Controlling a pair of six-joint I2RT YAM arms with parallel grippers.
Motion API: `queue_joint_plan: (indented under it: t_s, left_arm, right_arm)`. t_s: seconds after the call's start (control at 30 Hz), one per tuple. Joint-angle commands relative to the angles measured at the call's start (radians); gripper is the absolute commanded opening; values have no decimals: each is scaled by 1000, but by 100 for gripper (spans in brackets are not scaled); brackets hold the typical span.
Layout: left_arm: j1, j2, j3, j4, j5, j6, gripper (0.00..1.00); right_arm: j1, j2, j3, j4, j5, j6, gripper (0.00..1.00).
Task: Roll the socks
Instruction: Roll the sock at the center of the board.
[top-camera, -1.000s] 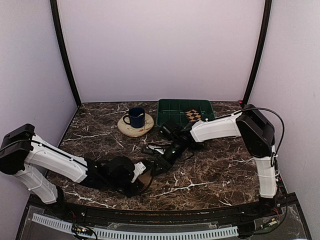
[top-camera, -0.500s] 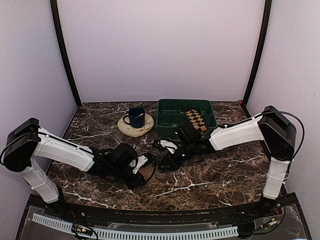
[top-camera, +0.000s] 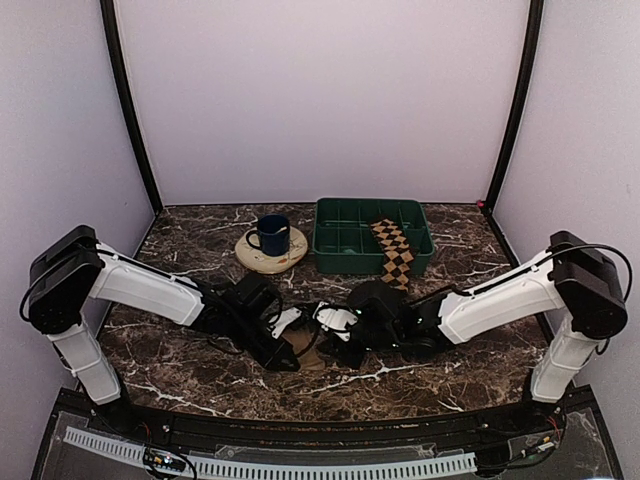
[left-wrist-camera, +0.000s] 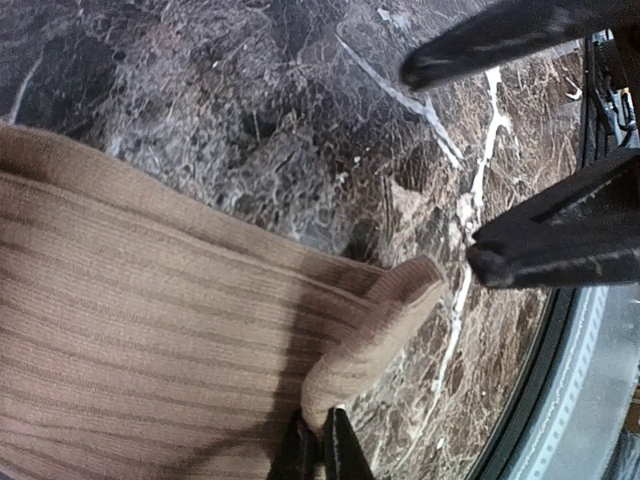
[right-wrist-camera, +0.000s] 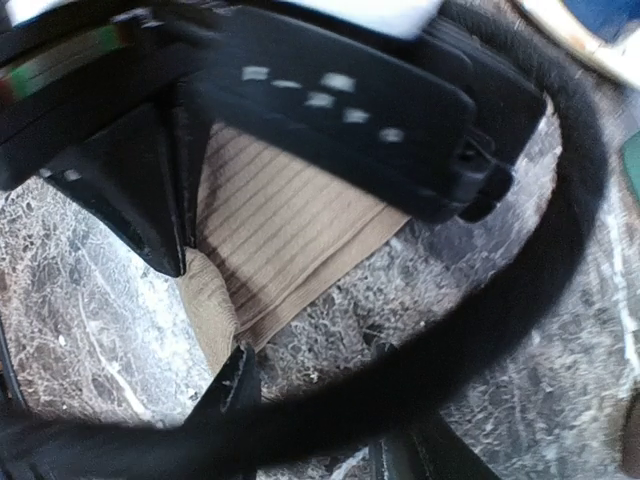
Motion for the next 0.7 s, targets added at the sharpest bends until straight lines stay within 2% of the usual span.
queue_joint_plan:
  t_s: [0.0,0.23,0.4,0.67]
  left_arm:
    - [29,23,3,-106,90,16,0]
    - [61,38,22,-140,124,29,0]
    - [84,72,49,-179,159,54,0]
    - [123,91,72,-222,193,78,0]
  right_arm:
    - [58,-29,-28,99,120,-113,34]
    - [137,13,33,49,176,-230,35]
    - [205,46,64,9,214,-293,41]
    - [246,110,103,-31,234,-371,42]
